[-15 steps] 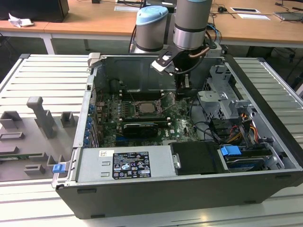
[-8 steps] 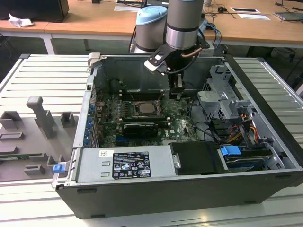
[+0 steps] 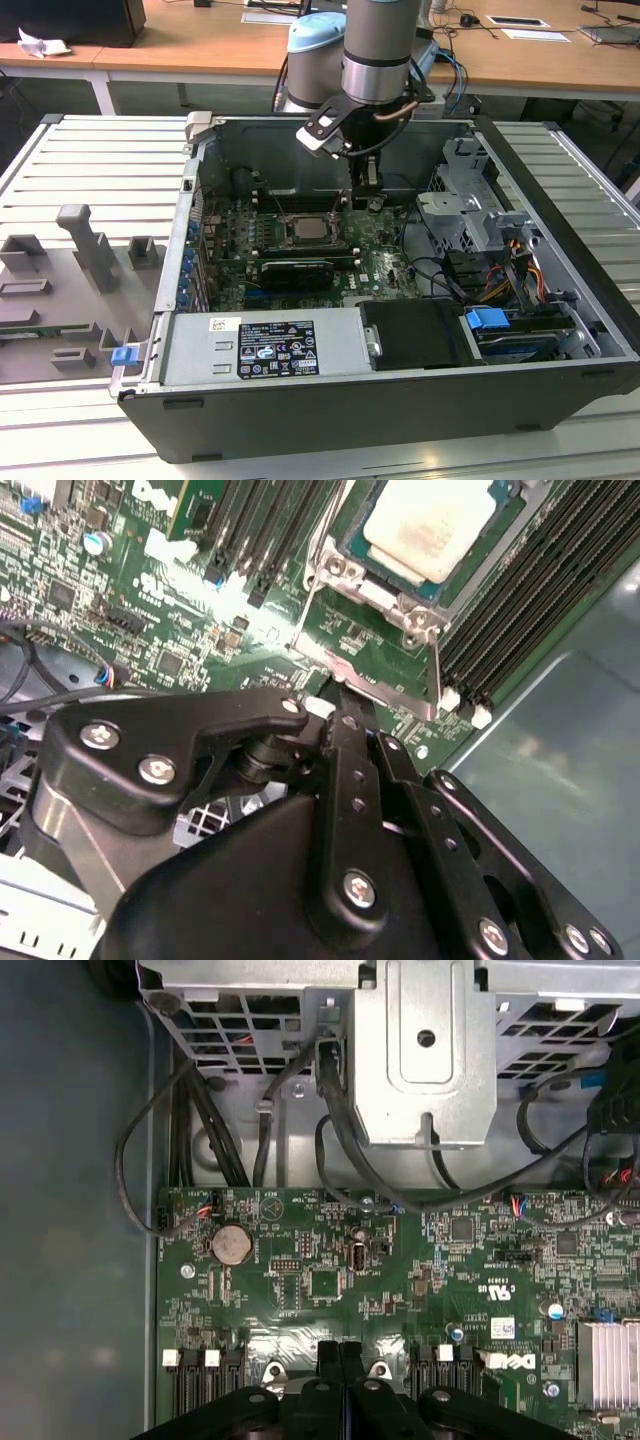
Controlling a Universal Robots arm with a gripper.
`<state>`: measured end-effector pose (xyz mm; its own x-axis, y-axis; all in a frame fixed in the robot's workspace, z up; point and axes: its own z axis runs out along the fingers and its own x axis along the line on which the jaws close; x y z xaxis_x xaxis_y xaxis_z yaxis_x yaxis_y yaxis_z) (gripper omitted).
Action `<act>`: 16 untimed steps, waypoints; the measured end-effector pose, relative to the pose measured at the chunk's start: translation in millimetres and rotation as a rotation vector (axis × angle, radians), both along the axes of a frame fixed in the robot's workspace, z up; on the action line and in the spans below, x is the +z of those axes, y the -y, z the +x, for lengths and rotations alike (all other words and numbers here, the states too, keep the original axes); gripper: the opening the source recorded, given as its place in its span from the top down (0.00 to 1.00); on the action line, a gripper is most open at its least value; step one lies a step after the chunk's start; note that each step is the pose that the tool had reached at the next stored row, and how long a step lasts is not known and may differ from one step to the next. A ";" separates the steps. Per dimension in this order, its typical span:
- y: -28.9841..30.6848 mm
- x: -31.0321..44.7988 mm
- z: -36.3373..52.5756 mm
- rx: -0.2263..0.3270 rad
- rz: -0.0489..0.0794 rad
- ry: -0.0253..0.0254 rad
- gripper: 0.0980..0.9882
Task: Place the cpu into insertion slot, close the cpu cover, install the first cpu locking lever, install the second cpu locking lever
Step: 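Close the cpu cover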
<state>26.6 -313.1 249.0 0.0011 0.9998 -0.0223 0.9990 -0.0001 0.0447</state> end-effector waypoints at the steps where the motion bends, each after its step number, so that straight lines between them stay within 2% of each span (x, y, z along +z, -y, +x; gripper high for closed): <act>1: 0.0 0.0 -1.2 0.000 0.000 0.0000 0.99; 16: 0.0 -0.4 -7.9 0.000 0.000 0.0000 0.99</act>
